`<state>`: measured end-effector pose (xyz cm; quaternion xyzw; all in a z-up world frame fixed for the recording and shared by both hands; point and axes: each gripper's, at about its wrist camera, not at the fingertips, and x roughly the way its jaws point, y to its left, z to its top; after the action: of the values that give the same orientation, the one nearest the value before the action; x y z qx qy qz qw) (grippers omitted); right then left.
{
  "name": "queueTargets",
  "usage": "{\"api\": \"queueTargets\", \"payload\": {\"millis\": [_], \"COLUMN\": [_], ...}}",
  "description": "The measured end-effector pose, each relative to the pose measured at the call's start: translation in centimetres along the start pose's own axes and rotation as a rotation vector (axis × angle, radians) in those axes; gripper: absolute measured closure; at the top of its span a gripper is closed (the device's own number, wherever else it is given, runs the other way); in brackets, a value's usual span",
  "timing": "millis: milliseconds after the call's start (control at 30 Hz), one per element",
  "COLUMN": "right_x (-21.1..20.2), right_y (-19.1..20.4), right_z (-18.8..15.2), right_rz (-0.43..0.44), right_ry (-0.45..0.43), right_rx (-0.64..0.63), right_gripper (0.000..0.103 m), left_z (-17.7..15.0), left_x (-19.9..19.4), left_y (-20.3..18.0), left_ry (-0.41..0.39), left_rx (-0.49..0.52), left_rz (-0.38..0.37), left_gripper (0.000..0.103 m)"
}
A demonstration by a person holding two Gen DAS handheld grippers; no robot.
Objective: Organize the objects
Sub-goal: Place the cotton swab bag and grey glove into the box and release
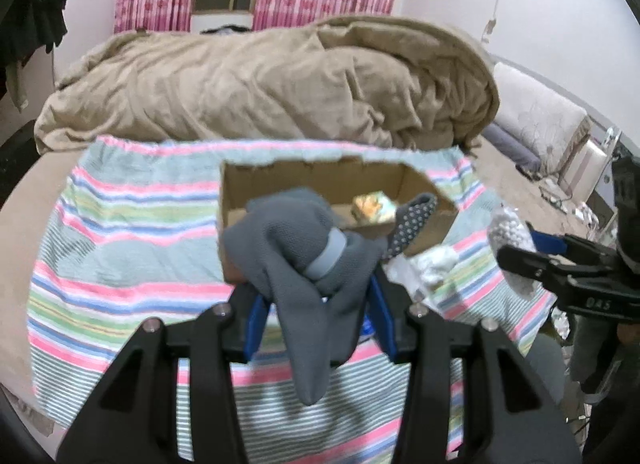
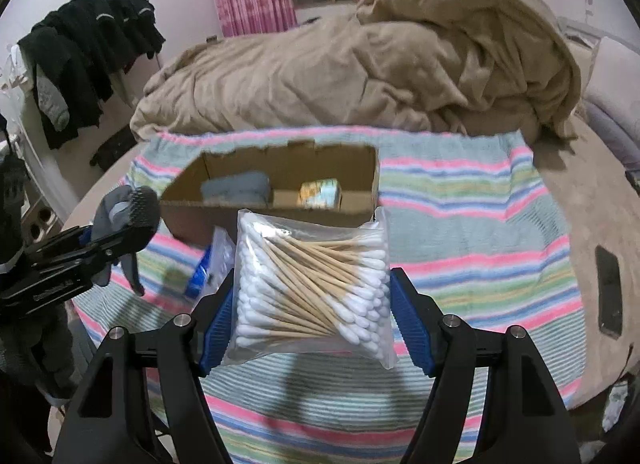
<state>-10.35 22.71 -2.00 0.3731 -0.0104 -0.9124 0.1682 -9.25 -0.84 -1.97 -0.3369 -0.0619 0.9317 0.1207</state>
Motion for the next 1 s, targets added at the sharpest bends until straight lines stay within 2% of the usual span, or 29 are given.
{"api": "queueTargets", "payload": {"millis": [233, 533, 767, 1000], "right_x": [-1.0, 0.5, 4.6, 9.7], "right_y": [0.2, 0.0, -0.5, -1.6], "right_z": [2.7, 6.9, 8.7, 8.4], "right_rz": [0.005, 0.011, 0.031, 0.055], "right_ry": [-0.06, -0.105, -0.067, 0.016], "right_rx": [-0.014, -0.033, -0.01, 0.057], "right_gripper": [0.029, 0.029, 0.028, 0.028], "left_z": [2.9, 6.3, 7.8, 7.6], "left_x": [-1.7, -0.1, 3.0, 7.6], "left_y": [0.1, 0.8, 1.8, 2.6], "left_ry": [-0.064, -0.093, -0.06, 0.01], "left_rx": [0.004, 0.017, 0.01, -0.005], "left_rz": [-0.008, 0.026, 0.029, 0.045], "left_gripper": [0.056, 0.056, 0.055, 0.055]}}
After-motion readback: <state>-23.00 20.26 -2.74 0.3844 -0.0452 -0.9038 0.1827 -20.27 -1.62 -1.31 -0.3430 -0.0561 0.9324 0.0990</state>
